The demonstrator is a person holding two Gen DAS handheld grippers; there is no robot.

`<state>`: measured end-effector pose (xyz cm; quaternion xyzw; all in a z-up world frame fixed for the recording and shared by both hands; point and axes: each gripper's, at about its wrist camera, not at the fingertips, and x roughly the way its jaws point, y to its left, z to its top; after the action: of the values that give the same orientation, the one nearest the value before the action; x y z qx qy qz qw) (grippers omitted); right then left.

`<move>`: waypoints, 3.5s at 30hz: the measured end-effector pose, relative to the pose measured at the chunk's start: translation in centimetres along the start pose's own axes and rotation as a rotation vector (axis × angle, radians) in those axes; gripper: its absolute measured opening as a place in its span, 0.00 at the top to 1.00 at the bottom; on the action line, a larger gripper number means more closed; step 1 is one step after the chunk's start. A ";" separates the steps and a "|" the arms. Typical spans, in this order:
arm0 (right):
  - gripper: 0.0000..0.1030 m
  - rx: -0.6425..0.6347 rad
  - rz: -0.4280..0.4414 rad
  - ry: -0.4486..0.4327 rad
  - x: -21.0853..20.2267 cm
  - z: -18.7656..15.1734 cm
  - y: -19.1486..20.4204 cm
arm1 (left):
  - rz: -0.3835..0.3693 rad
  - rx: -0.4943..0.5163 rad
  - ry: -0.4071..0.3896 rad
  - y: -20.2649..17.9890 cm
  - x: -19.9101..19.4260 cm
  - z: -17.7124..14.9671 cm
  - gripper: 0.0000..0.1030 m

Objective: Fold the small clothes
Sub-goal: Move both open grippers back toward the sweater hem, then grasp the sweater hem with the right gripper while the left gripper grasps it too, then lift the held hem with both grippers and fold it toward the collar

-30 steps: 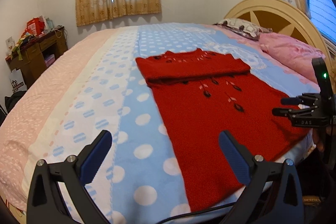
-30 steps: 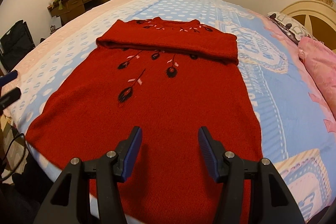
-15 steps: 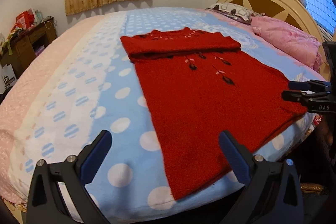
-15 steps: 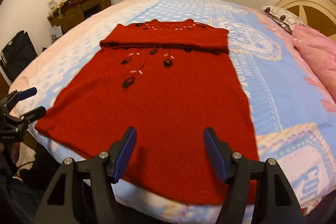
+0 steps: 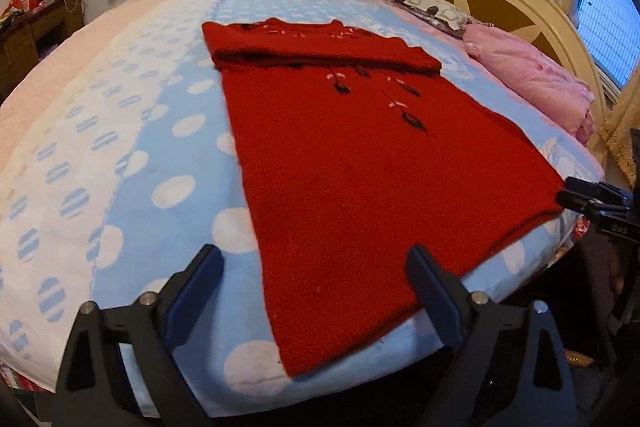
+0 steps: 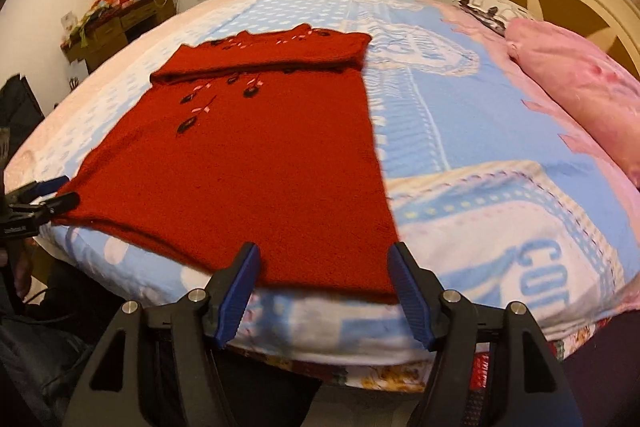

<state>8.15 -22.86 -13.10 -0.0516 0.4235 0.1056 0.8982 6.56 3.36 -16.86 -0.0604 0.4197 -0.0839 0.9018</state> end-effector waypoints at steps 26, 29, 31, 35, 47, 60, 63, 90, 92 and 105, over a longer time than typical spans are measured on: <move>0.72 0.161 0.148 -0.038 1.0 -0.7 -2.6 | -0.083 -0.032 0.058 0.1 -0.5 -0.3 0.22; 0.87 0.187 0.175 -0.041 0.7 -0.8 -3.2 | -0.088 -0.026 0.071 0.1 -0.7 -0.3 0.22; 0.90 0.193 0.183 -0.044 0.7 -1.0 -3.4 | -0.089 -0.027 0.077 0.1 -0.9 -0.3 0.23; 0.93 0.187 0.201 -0.067 0.5 -1.0 -3.2 | -0.095 -0.032 0.075 0.4 -1.4 -0.5 0.42; 0.93 0.271 0.329 -0.250 -3.1 1.1 -4.4 | -0.245 -0.110 -0.070 2.1 -4.8 1.4 0.89; 0.94 0.285 0.358 -0.383 -3.1 10.9 -4.5 | -0.303 -0.177 -0.142 4.9 -3.7 8.8 0.89; 0.94 0.279 0.354 -0.389 -2.4 13.2 -4.1 | -0.307 -0.203 -0.142 5.9 -2.9 10.9 0.90; 0.94 0.256 0.225 -0.256 13.2 31.2 -4.3 | -0.272 -0.313 -0.142 12.7 8.6 26.4 0.90; 0.94 0.261 0.210 -0.238 15.1 32.3 -4.5 | -0.257 -0.316 -0.123 13.1 10.1 27.0 0.90; 0.94 0.290 0.125 -0.107 26.1 35.5 -5.2 | -0.204 -0.354 -0.016 15.3 18.8 28.5 0.90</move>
<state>52.11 -17.64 -10.63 0.1107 0.3880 0.1016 0.9093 41.91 15.61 -15.36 -0.2606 0.4125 -0.0991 0.8673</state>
